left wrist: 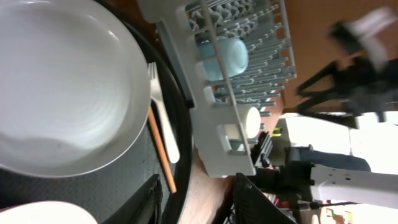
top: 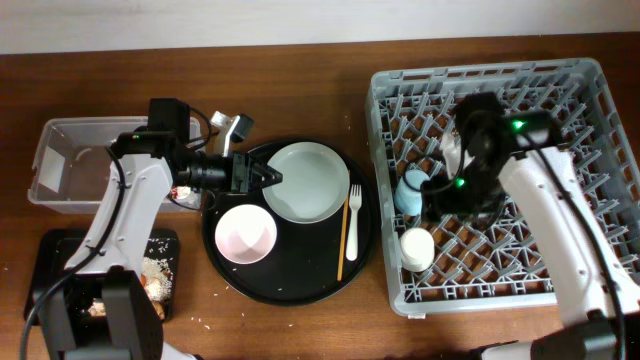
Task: Sort waste into correct bins and load items into the dishwasher rack
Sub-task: 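Lower the white cup upside down into the rack with right gripper, then reach left gripper to the pink bowl and grasp its rim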
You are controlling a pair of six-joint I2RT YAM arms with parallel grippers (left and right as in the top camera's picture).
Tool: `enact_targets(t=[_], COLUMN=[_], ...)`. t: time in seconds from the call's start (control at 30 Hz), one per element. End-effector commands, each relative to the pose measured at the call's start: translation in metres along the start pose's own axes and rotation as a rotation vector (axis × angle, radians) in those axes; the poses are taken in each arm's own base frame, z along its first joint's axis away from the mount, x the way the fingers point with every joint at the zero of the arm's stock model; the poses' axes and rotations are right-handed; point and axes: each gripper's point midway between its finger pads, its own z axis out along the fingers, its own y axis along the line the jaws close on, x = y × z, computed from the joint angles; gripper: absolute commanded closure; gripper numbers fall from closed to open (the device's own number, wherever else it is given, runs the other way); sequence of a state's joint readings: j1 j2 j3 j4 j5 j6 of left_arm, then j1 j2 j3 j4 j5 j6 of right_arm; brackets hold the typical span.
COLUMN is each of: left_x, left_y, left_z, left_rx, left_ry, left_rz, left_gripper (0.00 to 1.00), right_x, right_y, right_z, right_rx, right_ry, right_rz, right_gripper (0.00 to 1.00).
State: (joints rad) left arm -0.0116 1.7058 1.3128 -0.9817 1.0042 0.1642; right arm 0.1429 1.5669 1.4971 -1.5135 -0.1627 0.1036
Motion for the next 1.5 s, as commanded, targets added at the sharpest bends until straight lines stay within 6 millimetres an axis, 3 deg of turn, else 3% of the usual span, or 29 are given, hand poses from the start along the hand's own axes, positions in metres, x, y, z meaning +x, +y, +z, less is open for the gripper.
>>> enact_targets(t=[0.0,0.03,0.07,0.17,0.23,0.27,0.33,0.37,0.4,0.43,0.47,0.53,0.57,0.6,0.67,0.7,0.77,0.93,1.13,1.3,1.47], left_x=[0.007,0.009,0.010,0.007,0.008,0.018,0.035,0.043,0.045,0.046,0.047,0.052,0.060,0.066,0.079,0.086,0.111,0.135,0.122,0.109,0.107], left_y=[0.026,0.036,0.048,0.050,0.057,0.062,0.059,0.049,0.040,0.035,0.031,0.030,0.030,0.031,0.039,0.044,0.074,0.106,0.115,0.105,0.108], left_z=[-0.002,-0.004,-0.009,-0.023,-0.042,-0.070,-0.099,-0.108,-0.110,-0.109,-0.107,-0.105,-0.105,-0.105,-0.102,-0.100,-0.105,-0.082,-0.070,-0.050,-0.054], left_rx=[-0.145,-0.205,-0.269,-0.317,-0.460,-0.642,-0.794,-0.814,-0.801,-0.781,-0.757,-0.748,-0.754,-0.761,-0.780,-0.786,-0.924,-0.929,-0.899,-0.889,-0.957], left_ry=[0.032,0.037,0.035,-0.004,-0.031,-0.065,-0.087,-0.091,-0.109,-0.111,-0.109,-0.088,-0.059,-0.041,-0.004,0.008,0.024,0.029,-0.031,-0.028,-0.044], left_rz=[-0.023,-0.053,-0.100,-0.113,-0.126,-0.186,-0.240,-0.237,-0.225,-0.223,-0.223,-0.235,-0.256,-0.270,-0.308,-0.338,-0.461,-0.512,-0.470,-0.352,-0.349], left_gripper=[0.64,0.63,0.64,0.64,0.64,0.64,0.64,0.57,0.25,0.01,0.01,0.01,0.29,0.45,0.59,0.59,0.59,0.61,0.65,0.65,0.65], right_x=[-0.005,-0.003,0.003,0.009,0.010,0.010,0.008,0.008,0.009,0.009,0.009,0.009,0.010,0.010,0.009,0.009,0.009,0.009,0.009,0.009,0.010], right_y=[0.015,0.018,0.020,0.022,0.028,0.032,0.032,0.032,0.032,0.032,0.032,0.032,0.032,0.032,0.032,0.032,0.032,0.031,0.031,0.031,0.031], right_z=[-0.041,-0.045,-0.046,-0.044,-0.045,-0.045,-0.045,-0.045,-0.045,-0.045,-0.045,-0.045,-0.045,-0.045,-0.045,-0.045,-0.044,-0.044,-0.044,-0.044,-0.044], right_rx=[-0.047,-0.067,-0.075,-0.091,-0.130,-0.152,-0.153,-0.152,-0.152,-0.152,-0.152,-0.152,-0.152,-0.152,-0.152,-0.152,-0.151,-0.147,-0.144,-0.144,-0.143], right_ry=[-0.102,-0.108,-0.095,-0.064,-0.061,-0.062,-0.068,-0.067,-0.066,-0.064,-0.064,-0.062,-0.061,-0.061,-0.063,-0.062,-0.061,-0.061,-0.061,-0.061,-0.057], right_rz=[-0.074,-0.102,-0.118,-0.112,-0.113,-0.114,-0.116,-0.116,-0.115,-0.115,-0.115,-0.114,-0.114,-0.114,-0.114,-0.114,-0.114,-0.114,-0.114,-0.114,-0.113], right_gripper=[0.25,0.19,0.01,0.01,0.01,0.01,0.02,0.01,0.01,0.01,0.01,0.01,0.01,0.01,0.01,0.01,0.01,0.01,0.01,0.01,0.01])
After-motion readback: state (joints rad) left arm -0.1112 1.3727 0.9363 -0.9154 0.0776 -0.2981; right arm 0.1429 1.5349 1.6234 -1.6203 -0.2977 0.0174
